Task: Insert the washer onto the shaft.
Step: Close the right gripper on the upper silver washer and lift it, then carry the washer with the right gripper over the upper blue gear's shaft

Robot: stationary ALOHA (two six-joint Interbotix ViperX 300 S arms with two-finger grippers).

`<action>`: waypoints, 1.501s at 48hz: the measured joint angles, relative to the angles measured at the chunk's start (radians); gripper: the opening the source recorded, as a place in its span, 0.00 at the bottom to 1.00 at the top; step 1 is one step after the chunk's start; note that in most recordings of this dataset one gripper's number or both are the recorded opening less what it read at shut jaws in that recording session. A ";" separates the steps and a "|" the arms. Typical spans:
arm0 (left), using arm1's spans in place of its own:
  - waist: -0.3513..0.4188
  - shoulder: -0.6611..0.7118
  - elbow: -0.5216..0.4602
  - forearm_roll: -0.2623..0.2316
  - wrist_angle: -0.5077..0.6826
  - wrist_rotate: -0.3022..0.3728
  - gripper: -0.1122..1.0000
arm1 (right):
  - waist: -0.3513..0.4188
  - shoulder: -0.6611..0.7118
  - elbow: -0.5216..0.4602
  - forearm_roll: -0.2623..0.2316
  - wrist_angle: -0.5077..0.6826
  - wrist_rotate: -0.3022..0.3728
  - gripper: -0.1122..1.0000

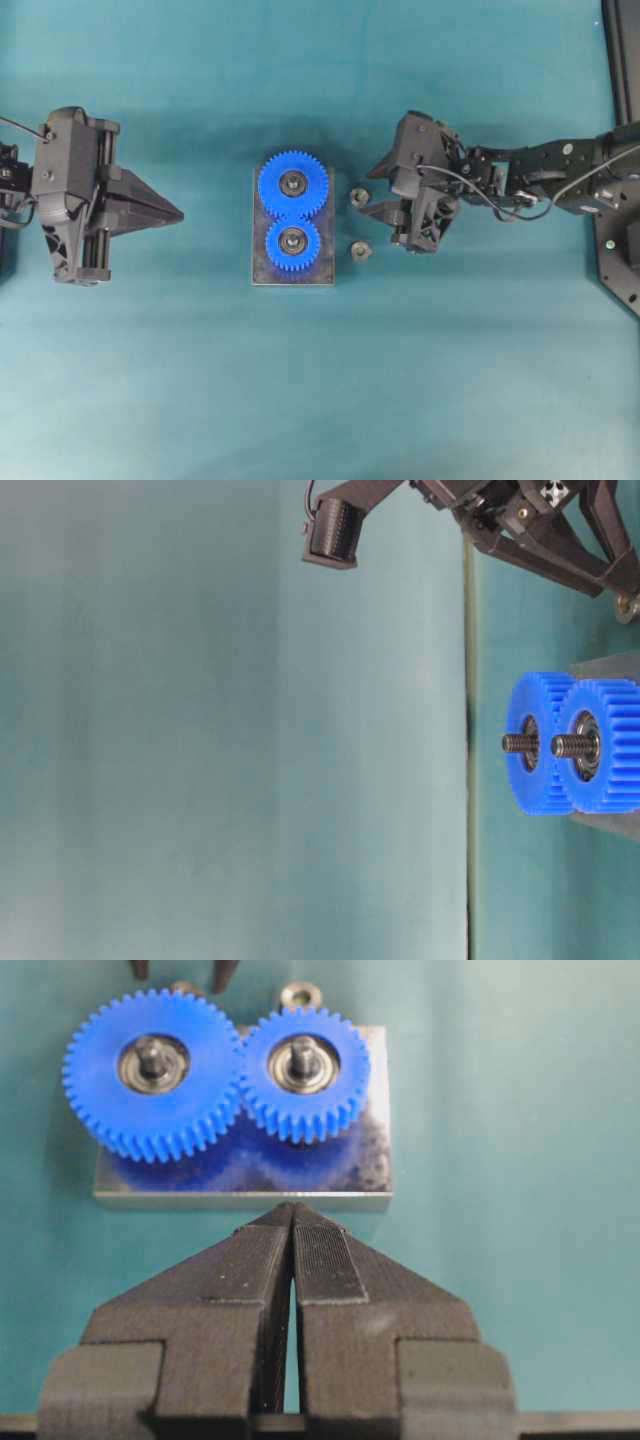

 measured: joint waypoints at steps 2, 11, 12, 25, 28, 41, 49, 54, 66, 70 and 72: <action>0.000 0.000 0.000 -0.002 -0.002 0.000 0.10 | 0.002 0.003 -0.002 0.000 0.002 -0.002 0.70; 0.000 0.000 0.000 -0.002 -0.006 0.000 0.10 | 0.006 0.018 -0.018 0.000 0.009 -0.002 0.70; 0.000 0.000 0.000 -0.002 -0.006 0.000 0.10 | 0.006 0.020 -0.020 0.000 0.011 -0.002 0.70; 0.000 -0.002 0.000 -0.002 -0.017 0.000 0.10 | 0.011 0.034 -0.043 0.000 0.049 -0.002 0.58; 0.000 -0.003 0.000 -0.002 -0.018 0.000 0.10 | 0.011 0.034 -0.044 0.000 0.060 -0.002 0.52; 0.000 -0.003 0.000 -0.002 -0.020 0.000 0.10 | 0.015 0.034 -0.048 0.000 0.078 -0.002 0.38; 0.000 -0.003 0.000 0.000 -0.023 0.000 0.10 | 0.018 0.028 -0.054 0.000 0.101 -0.002 0.38; 0.000 -0.003 0.000 -0.002 -0.023 0.000 0.10 | 0.023 0.009 -0.052 0.000 0.126 -0.002 0.38; 0.000 -0.002 0.000 -0.002 -0.035 0.000 0.10 | 0.034 -0.092 -0.110 -0.040 0.259 -0.002 0.38; 0.000 0.002 0.000 -0.002 -0.041 0.000 0.10 | 0.038 -0.121 -0.144 -0.066 0.319 -0.002 0.38; 0.000 0.002 0.000 -0.002 -0.044 0.000 0.10 | 0.041 -0.130 -0.160 -0.075 0.339 -0.002 0.38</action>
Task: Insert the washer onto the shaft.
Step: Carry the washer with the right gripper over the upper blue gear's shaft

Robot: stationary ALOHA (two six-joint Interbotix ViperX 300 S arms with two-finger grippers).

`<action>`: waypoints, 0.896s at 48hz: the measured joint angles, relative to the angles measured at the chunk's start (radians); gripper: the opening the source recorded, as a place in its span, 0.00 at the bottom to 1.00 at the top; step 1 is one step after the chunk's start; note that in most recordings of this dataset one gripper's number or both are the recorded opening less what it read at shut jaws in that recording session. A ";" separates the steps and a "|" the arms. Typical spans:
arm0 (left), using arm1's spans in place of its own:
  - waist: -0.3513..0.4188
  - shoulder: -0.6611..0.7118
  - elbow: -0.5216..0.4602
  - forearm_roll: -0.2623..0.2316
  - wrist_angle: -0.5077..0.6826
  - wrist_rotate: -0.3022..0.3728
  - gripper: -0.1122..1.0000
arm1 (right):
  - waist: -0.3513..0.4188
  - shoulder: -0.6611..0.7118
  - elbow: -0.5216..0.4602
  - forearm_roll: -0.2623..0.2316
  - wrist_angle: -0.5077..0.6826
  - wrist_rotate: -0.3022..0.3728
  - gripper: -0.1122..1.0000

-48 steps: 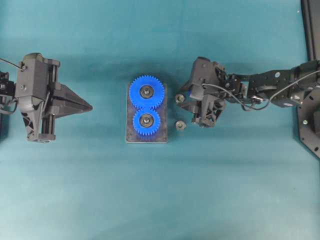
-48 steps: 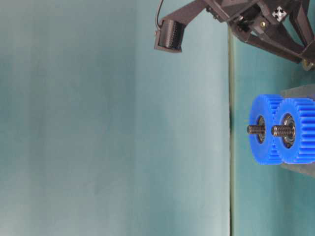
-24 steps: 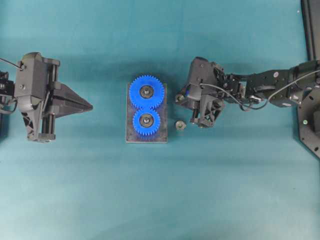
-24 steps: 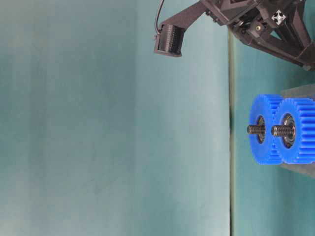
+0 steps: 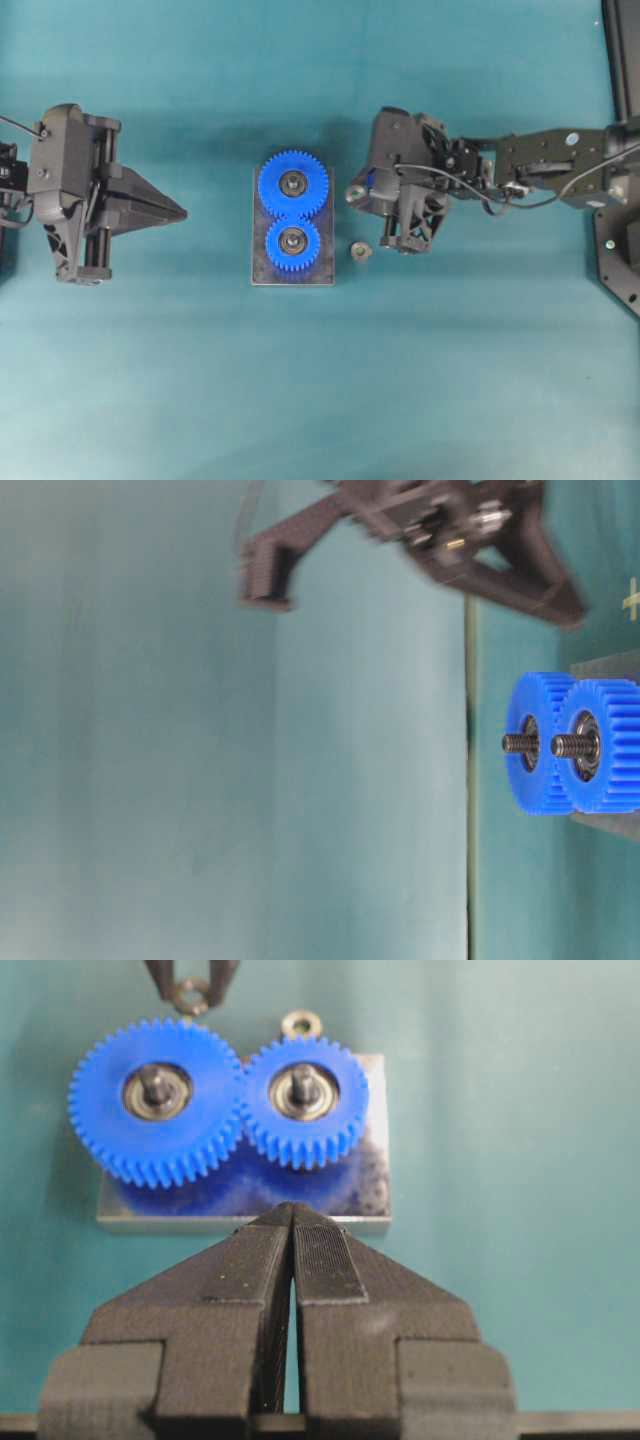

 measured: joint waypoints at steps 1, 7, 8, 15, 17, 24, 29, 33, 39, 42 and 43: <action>0.000 0.000 0.000 0.000 -0.003 0.000 0.10 | 0.002 -0.003 -0.008 -0.005 0.009 0.000 0.38; 0.000 0.002 0.000 0.002 -0.009 0.000 0.10 | 0.011 -0.011 -0.051 -0.018 0.037 0.000 0.38; 0.000 0.002 0.000 0.000 -0.009 0.000 0.10 | 0.011 -0.009 -0.058 -0.018 0.038 0.000 0.38; 0.000 0.005 0.000 0.002 -0.011 0.000 0.10 | 0.011 -0.002 -0.106 -0.020 0.040 -0.002 0.38; 0.000 0.005 0.000 0.002 -0.011 0.000 0.10 | 0.012 0.009 -0.120 -0.021 0.037 -0.006 0.38; 0.000 0.005 0.000 0.002 -0.011 -0.002 0.10 | 0.012 0.052 -0.155 -0.021 0.023 -0.032 0.38; 0.000 0.006 0.000 0.002 -0.011 0.000 0.10 | 0.011 0.075 -0.179 -0.021 0.012 -0.037 0.38; 0.000 0.005 0.000 0.000 -0.011 0.000 0.10 | 0.011 0.089 -0.192 -0.021 0.012 -0.037 0.38; 0.000 0.005 0.000 0.000 -0.012 0.000 0.10 | 0.008 0.100 -0.201 -0.021 0.012 -0.038 0.38; 0.000 0.006 0.000 0.000 -0.011 0.000 0.10 | 0.005 0.101 -0.202 -0.021 0.012 -0.037 0.38; 0.000 0.005 0.000 0.002 -0.011 0.000 0.10 | 0.005 0.101 -0.202 -0.021 0.012 -0.038 0.38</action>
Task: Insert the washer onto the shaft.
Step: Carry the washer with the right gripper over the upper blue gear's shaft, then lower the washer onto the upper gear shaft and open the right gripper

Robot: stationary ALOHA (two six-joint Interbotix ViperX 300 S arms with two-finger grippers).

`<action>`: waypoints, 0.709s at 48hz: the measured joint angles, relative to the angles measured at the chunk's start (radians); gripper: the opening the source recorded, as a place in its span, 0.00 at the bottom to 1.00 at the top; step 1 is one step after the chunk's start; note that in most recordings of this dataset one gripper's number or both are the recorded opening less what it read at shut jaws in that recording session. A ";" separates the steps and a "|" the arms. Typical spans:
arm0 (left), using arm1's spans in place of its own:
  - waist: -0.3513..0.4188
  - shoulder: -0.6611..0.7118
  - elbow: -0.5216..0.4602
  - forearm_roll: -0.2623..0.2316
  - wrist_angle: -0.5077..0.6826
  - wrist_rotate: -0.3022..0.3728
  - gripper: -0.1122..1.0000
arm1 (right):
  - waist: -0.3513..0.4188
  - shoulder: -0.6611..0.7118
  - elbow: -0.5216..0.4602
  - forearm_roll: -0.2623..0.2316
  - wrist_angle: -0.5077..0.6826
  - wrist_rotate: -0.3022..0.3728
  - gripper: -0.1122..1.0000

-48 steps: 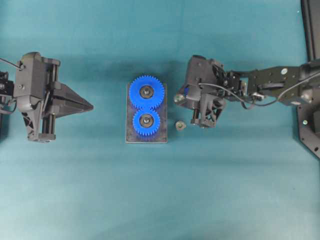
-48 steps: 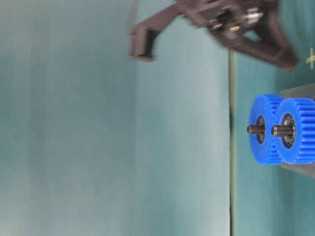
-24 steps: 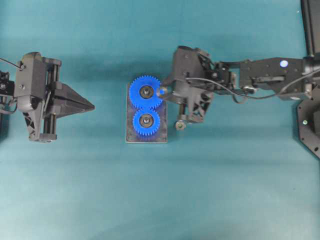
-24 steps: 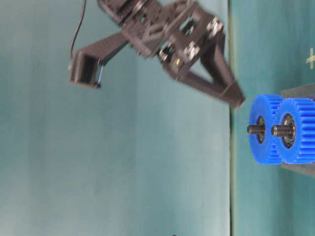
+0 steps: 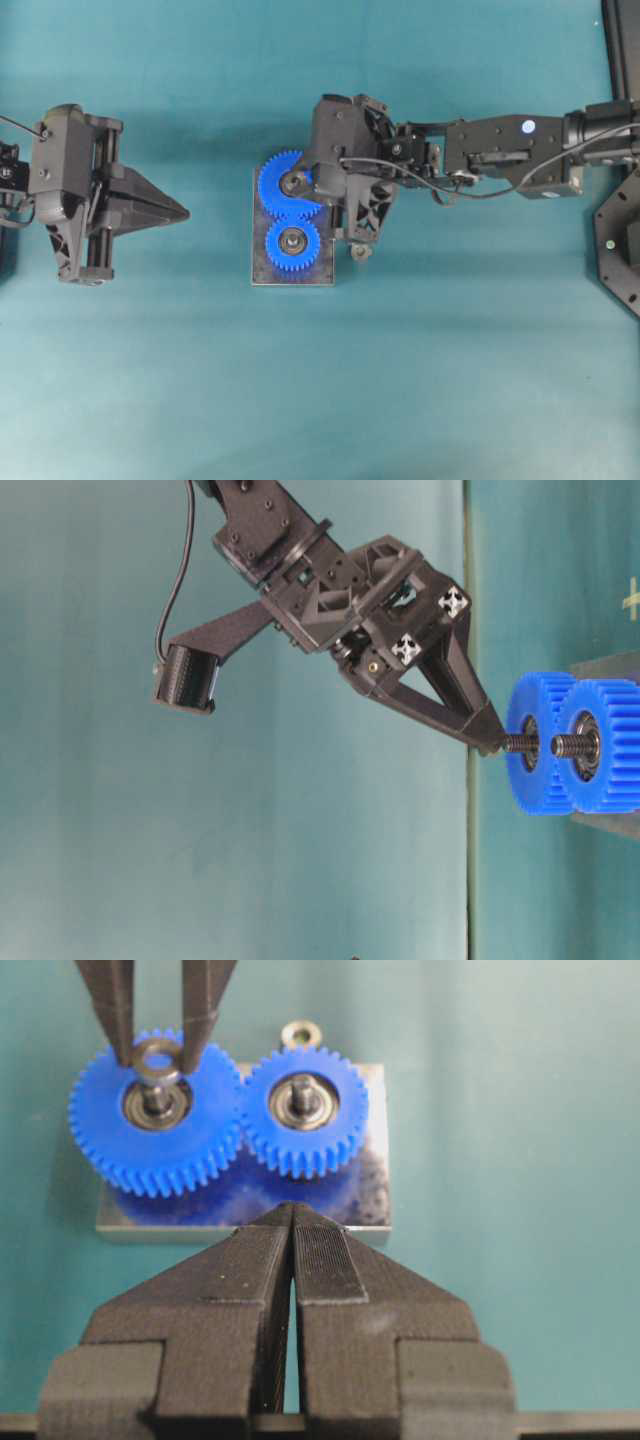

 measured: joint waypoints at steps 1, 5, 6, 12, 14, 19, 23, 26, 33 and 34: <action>0.000 0.000 0.000 0.000 0.000 0.000 0.10 | 0.000 0.002 0.000 0.000 0.000 0.000 0.38; 0.000 0.002 0.000 0.000 0.000 0.000 0.10 | -0.003 0.003 0.000 0.000 0.000 0.000 0.38; 0.000 0.000 0.000 -0.002 -0.002 0.000 0.10 | -0.002 0.003 0.000 0.000 0.000 0.000 0.38; 0.000 0.000 0.000 -0.002 -0.002 0.000 0.10 | -0.005 0.012 -0.003 0.000 0.000 0.000 0.38; 0.000 0.000 0.000 0.000 0.000 0.000 0.10 | -0.008 0.015 -0.005 0.000 0.000 0.000 0.38; 0.000 0.000 0.000 -0.002 0.000 0.000 0.10 | -0.008 0.020 -0.006 0.000 0.002 -0.002 0.38; 0.000 0.000 0.000 0.000 -0.002 0.000 0.10 | -0.008 0.023 -0.009 0.000 0.000 0.000 0.38; 0.000 0.000 0.000 0.000 0.000 0.000 0.10 | -0.006 0.026 -0.008 0.000 0.002 0.000 0.38; 0.000 0.002 0.000 -0.002 -0.002 0.000 0.10 | -0.005 0.031 -0.009 0.000 0.002 -0.002 0.38; 0.000 0.000 0.000 0.000 -0.002 0.000 0.10 | -0.005 0.032 -0.009 0.000 0.000 -0.002 0.38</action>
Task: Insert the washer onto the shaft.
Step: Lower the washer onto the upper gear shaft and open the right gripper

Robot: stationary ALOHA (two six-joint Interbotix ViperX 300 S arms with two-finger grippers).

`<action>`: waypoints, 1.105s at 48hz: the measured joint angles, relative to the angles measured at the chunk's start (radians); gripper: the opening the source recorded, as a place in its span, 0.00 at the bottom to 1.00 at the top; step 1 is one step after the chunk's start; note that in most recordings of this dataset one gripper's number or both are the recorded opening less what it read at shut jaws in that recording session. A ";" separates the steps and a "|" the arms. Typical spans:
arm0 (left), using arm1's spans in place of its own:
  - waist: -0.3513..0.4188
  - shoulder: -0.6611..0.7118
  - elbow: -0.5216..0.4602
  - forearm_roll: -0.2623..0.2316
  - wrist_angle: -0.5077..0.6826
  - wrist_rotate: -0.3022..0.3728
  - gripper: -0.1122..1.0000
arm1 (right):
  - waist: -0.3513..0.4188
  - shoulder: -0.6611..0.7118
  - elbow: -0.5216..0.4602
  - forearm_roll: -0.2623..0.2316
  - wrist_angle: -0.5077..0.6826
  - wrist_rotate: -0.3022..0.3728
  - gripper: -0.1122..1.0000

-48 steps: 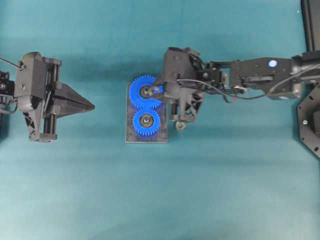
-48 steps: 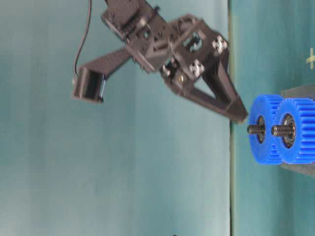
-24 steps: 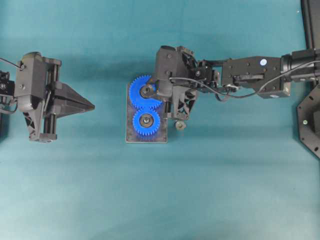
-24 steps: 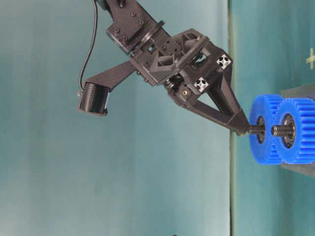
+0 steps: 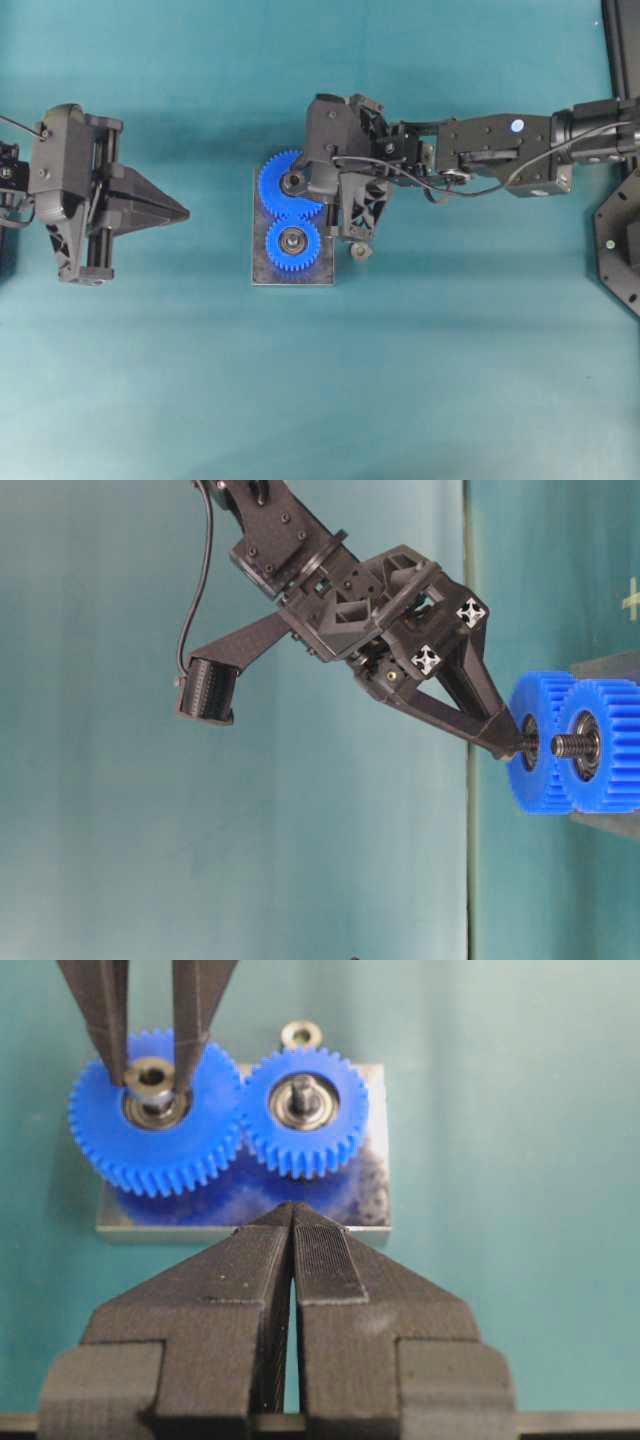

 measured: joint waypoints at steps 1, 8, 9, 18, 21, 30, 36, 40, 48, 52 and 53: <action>0.000 0.002 0.000 0.000 0.000 0.000 0.10 | 0.000 0.000 0.000 0.000 0.002 0.002 0.38; 0.000 0.000 0.000 0.000 0.000 0.000 0.10 | 0.000 0.005 -0.002 0.000 0.002 0.002 0.38; 0.000 0.000 0.000 0.000 0.000 0.000 0.10 | 0.000 0.005 -0.003 0.000 0.002 0.002 0.38; 0.000 0.000 0.000 0.000 0.000 0.000 0.10 | 0.000 0.006 -0.003 0.000 0.002 0.002 0.38; 0.000 0.000 0.000 -0.002 0.000 0.000 0.10 | -0.002 0.006 -0.003 0.002 0.002 0.002 0.38; 0.000 0.000 0.000 -0.002 0.000 0.000 0.10 | -0.008 0.006 -0.003 0.012 0.000 0.015 0.40; 0.000 -0.002 0.000 0.000 0.000 0.000 0.10 | -0.021 0.009 -0.003 0.011 0.002 0.044 0.69; 0.000 -0.002 0.000 0.000 0.000 0.000 0.10 | -0.034 0.009 -0.003 0.011 0.002 0.058 0.89; 0.000 -0.003 0.000 -0.002 0.000 0.000 0.10 | -0.035 0.009 -0.003 0.009 -0.003 0.060 0.91; 0.000 -0.003 0.002 0.000 0.000 0.000 0.10 | -0.034 0.008 -0.003 0.009 -0.003 0.060 0.90; 0.000 -0.003 0.002 -0.002 0.000 0.000 0.10 | -0.032 0.006 -0.003 0.009 -0.003 0.060 0.90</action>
